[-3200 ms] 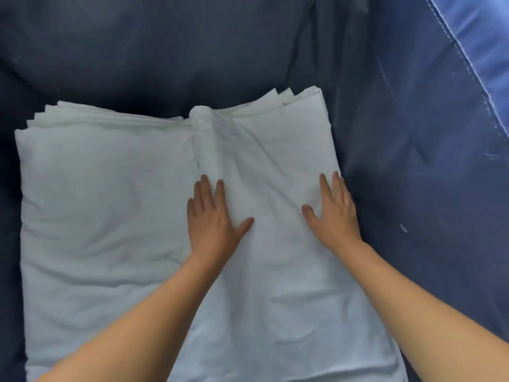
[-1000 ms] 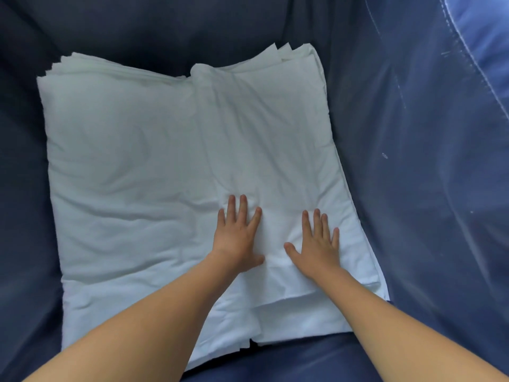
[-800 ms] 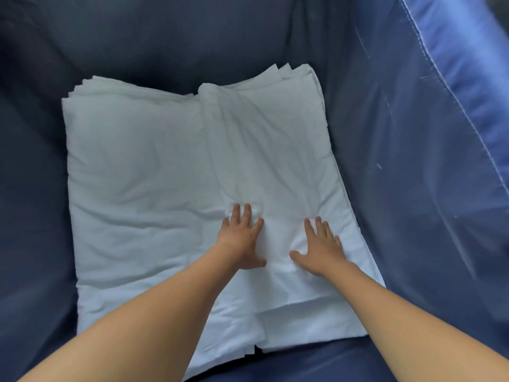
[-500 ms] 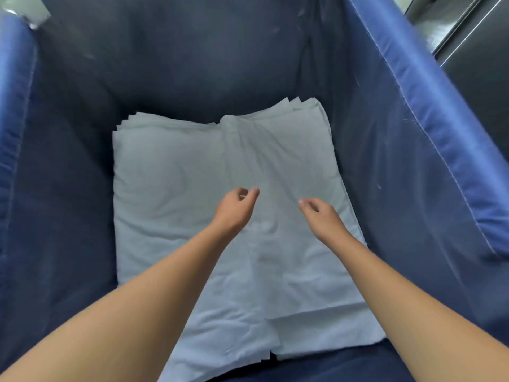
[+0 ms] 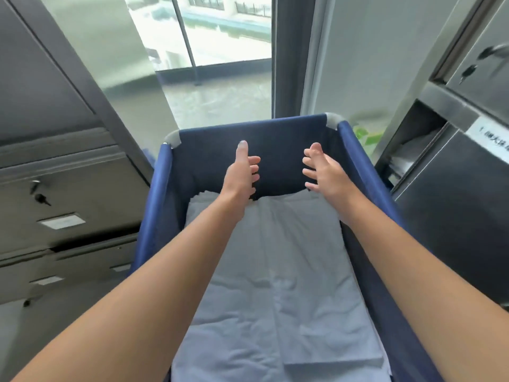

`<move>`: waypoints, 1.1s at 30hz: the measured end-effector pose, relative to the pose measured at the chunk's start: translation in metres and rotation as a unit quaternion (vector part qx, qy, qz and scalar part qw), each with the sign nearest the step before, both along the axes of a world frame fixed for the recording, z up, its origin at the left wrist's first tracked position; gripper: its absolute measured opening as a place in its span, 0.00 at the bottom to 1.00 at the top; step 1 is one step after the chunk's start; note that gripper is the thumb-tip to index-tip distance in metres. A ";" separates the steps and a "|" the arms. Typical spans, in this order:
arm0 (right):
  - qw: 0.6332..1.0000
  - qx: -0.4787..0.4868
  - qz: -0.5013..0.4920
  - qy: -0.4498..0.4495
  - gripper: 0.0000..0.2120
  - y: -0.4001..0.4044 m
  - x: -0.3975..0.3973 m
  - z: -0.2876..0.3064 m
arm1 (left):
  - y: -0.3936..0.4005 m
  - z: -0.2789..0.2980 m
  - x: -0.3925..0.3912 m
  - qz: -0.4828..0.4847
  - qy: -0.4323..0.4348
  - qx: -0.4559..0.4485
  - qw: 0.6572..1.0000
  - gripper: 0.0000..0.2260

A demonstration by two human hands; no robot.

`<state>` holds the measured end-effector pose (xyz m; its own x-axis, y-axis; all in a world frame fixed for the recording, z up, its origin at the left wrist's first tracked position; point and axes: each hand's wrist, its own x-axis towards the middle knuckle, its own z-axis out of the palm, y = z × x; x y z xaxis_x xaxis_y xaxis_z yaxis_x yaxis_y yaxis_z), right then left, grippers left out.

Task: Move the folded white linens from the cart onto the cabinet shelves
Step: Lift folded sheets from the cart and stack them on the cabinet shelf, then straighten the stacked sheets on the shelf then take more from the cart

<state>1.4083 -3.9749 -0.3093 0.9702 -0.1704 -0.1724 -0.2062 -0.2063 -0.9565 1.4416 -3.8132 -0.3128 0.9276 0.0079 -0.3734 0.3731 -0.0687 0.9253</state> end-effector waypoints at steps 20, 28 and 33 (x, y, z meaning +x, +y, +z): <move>0.980 0.063 0.063 -0.177 0.31 0.001 -0.102 0.262 | -0.001 0.275 -0.110 0.062 -0.182 -0.113 0.975 0.28; 0.969 0.078 0.075 -0.220 0.32 -0.007 -0.152 0.302 | -0.006 0.319 -0.160 0.066 -0.216 -0.148 0.963 0.27; 0.965 0.059 0.061 -0.248 0.31 -0.014 -0.172 0.326 | -0.013 0.342 -0.176 0.034 -0.238 -0.143 0.960 0.27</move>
